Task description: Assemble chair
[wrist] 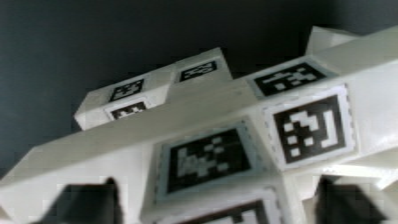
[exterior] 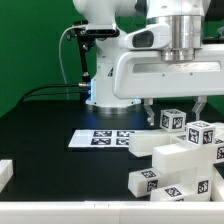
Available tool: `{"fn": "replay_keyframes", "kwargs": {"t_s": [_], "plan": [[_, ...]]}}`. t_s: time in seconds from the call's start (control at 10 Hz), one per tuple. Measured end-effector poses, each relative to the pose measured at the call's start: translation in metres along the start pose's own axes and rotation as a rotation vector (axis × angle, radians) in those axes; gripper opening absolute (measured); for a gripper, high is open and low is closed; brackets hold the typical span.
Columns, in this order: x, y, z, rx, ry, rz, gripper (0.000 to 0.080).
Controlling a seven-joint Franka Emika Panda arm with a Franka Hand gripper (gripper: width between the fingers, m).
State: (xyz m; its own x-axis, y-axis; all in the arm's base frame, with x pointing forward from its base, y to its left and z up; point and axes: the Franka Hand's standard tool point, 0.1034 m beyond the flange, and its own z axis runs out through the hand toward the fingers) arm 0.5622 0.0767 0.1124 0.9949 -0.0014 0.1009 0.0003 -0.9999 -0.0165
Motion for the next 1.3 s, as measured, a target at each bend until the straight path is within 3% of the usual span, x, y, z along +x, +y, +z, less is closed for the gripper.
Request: {"fn": "replay_keyframes", "kwargs": {"t_s": [0.1, 0.2, 0.8, 1.1, 1.3], "plan": [[-0.0001, -0.0001, 0.0003, 0.000, 0.000, 0.069, 0.0383], [-0.0003, -0.0007, 0.0010, 0.000, -0.001, 0.177, 0.0275], [0.0010, 0.0028, 0.0016, 0.036, -0.007, 0.783, 0.0275], [0.0005, -0.0010, 0.0020, 0.041, -0.014, 1.053, 0.0276], [0.0008, -0.0020, 0.0022, 0.044, -0.008, 1.047, 0.0296]]}}
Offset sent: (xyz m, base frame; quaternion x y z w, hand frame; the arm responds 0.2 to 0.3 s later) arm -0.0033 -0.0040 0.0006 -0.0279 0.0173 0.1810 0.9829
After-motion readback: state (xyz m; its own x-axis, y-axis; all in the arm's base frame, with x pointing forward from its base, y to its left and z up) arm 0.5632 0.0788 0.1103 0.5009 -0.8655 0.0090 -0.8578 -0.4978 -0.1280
